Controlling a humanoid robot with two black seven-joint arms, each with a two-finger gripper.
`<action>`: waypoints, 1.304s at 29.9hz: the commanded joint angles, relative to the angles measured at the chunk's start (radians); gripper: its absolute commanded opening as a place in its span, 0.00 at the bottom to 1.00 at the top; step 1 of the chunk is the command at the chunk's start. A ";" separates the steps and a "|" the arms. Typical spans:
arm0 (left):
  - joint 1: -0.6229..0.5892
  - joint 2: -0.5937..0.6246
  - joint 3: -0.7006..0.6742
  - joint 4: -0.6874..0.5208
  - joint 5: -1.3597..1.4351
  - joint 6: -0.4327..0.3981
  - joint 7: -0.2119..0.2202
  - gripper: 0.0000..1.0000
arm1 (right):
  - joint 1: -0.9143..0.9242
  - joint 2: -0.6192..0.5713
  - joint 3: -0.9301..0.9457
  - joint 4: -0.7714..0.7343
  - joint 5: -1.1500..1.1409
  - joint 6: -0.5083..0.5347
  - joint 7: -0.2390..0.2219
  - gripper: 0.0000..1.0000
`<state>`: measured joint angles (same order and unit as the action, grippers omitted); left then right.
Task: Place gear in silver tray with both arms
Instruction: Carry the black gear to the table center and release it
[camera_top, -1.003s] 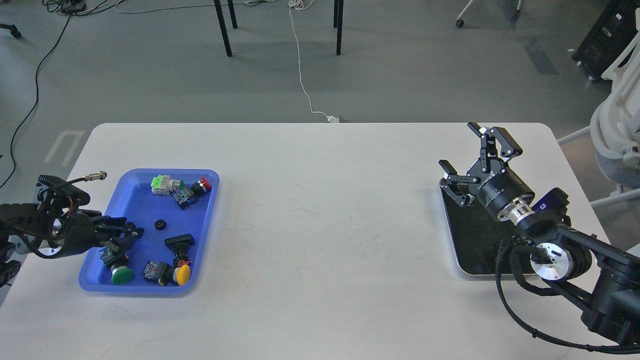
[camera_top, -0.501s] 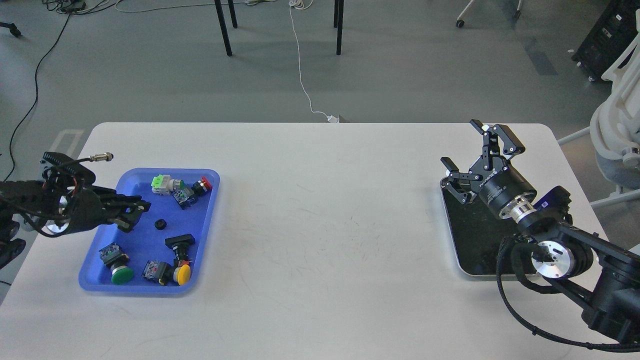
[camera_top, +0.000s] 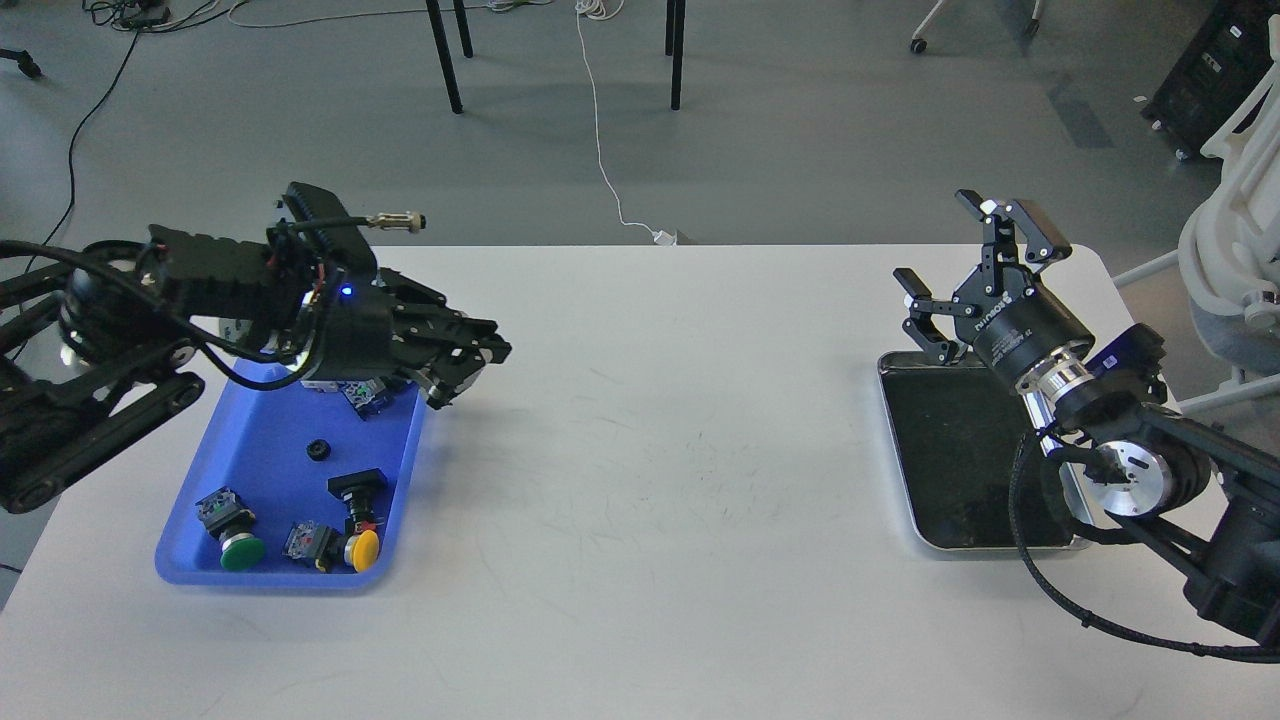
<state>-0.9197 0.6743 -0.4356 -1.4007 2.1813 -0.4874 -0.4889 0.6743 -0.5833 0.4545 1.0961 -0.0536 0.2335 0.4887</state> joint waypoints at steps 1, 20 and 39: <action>-0.053 -0.088 0.092 0.040 0.000 -0.001 0.000 0.16 | 0.128 -0.045 -0.080 0.001 0.001 0.000 0.000 0.99; -0.156 -0.534 0.345 0.279 0.000 -0.001 0.000 0.16 | 0.487 -0.061 -0.393 0.024 0.012 -0.014 0.000 0.99; -0.153 -0.674 0.383 0.489 0.000 -0.001 0.000 0.17 | 0.472 -0.066 -0.425 0.024 0.012 -0.016 0.000 0.99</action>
<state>-1.0761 -0.0002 -0.0548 -0.9100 2.1817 -0.4887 -0.4885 1.1462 -0.6524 0.0293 1.1205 -0.0426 0.2178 0.4887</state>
